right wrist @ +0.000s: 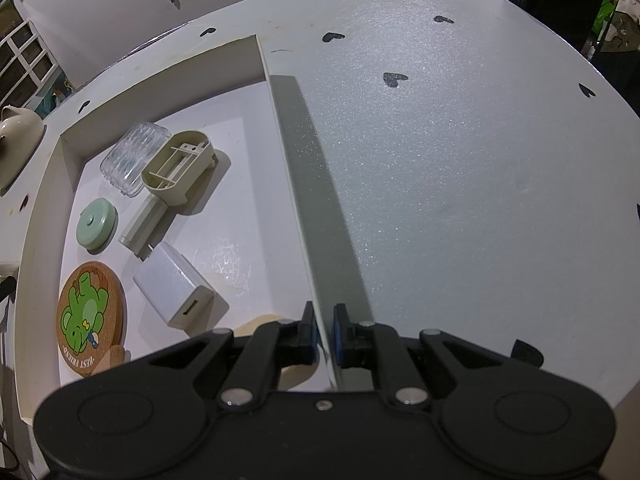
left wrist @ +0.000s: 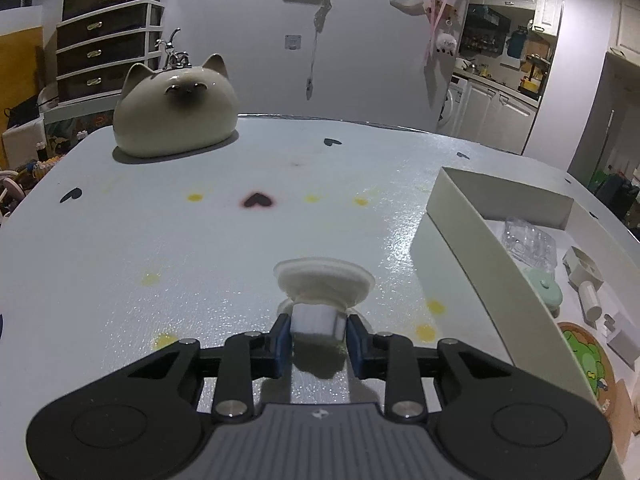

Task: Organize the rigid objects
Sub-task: 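Lift the white suction-cup holder off the table with the left tool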

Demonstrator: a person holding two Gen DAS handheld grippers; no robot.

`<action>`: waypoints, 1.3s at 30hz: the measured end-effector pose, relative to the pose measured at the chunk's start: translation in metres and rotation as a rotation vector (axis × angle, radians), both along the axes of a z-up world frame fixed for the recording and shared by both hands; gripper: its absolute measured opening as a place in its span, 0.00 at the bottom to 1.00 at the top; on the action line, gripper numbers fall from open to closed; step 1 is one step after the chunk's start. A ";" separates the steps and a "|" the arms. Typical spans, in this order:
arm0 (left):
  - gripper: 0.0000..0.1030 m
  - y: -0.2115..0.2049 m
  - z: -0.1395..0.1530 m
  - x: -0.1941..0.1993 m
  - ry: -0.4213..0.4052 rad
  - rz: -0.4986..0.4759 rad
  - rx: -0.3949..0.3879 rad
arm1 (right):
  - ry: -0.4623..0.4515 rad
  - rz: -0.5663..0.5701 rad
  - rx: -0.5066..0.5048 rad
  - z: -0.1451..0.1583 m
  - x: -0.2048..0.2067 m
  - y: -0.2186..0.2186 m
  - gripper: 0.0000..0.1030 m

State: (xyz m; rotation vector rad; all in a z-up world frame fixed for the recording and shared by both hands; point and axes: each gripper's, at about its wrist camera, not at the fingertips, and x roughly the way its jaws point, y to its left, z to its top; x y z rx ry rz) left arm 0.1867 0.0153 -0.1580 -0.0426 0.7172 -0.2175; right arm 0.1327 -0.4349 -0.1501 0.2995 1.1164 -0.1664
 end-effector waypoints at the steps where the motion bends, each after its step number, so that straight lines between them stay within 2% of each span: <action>1: 0.30 0.000 0.003 -0.001 -0.005 -0.001 -0.001 | 0.000 0.000 0.000 0.000 0.000 0.000 0.10; 6: 0.28 -0.006 0.023 -0.005 -0.036 -0.018 -0.002 | 0.000 0.000 0.000 0.000 0.000 0.000 0.10; 14: 0.17 -0.029 0.054 -0.006 -0.081 -0.103 -0.002 | 0.000 0.000 0.000 0.000 0.000 0.000 0.10; 18: 0.19 -0.033 0.050 -0.005 -0.045 -0.109 0.021 | -0.001 0.000 0.000 0.000 0.000 0.000 0.10; 23: 0.31 -0.024 0.035 -0.010 0.003 -0.065 0.034 | -0.006 -0.002 0.002 -0.001 -0.001 -0.001 0.10; 27: 0.39 -0.020 0.026 -0.013 -0.012 -0.037 0.045 | -0.006 0.000 0.003 -0.001 -0.001 -0.001 0.10; 32: 0.38 -0.019 0.017 -0.007 0.013 -0.029 0.052 | -0.006 -0.001 0.002 -0.001 -0.002 -0.001 0.10; 36: 0.30 -0.017 0.016 -0.005 0.025 -0.031 0.051 | -0.007 -0.003 0.002 -0.001 -0.002 -0.001 0.10; 39: 0.30 -0.018 0.022 -0.004 0.015 -0.039 0.036 | -0.006 -0.002 0.002 -0.001 -0.002 -0.001 0.10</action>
